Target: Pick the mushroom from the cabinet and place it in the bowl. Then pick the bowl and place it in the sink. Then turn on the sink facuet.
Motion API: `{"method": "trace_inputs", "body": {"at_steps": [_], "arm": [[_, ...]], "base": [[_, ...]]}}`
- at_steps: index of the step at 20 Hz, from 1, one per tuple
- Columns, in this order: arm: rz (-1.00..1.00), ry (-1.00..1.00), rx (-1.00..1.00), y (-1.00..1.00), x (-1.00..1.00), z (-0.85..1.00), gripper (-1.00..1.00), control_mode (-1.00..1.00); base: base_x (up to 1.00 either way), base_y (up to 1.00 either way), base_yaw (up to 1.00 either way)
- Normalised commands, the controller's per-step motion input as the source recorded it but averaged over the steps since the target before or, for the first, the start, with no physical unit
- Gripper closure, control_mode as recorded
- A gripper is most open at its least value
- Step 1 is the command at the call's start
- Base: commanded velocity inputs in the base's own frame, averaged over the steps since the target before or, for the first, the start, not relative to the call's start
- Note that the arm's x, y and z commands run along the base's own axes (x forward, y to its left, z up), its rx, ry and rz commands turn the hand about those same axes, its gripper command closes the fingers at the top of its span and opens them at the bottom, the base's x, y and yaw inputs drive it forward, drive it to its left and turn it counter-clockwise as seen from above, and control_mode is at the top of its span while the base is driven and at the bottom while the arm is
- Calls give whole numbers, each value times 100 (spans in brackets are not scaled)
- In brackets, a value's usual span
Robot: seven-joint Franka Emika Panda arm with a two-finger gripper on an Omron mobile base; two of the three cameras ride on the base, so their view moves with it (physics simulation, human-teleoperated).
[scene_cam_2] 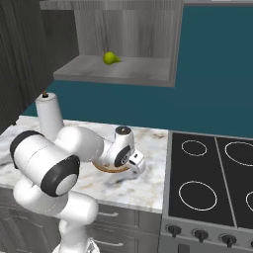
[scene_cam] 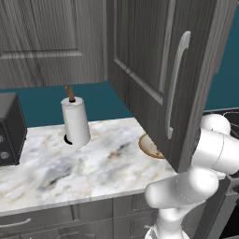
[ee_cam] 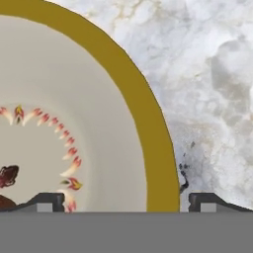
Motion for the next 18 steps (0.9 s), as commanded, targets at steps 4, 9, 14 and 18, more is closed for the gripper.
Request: {"method": "trace_inputs", "body": {"at_steps": [4, 9, 14, 18], "arm": [[0, 0, 2, 0, 0, -21, 100, -100], [0, 0, 3, 0, 0, -5, 100, -100], [0, 0, 0, 0, -6, 3, 100, -100], [0, 0, 0, -2, -44, 45, 100, -100]], "base": [[0, 0, 0], [0, 0, 0], [0, 0, 0], [0, 0, 0]]}}
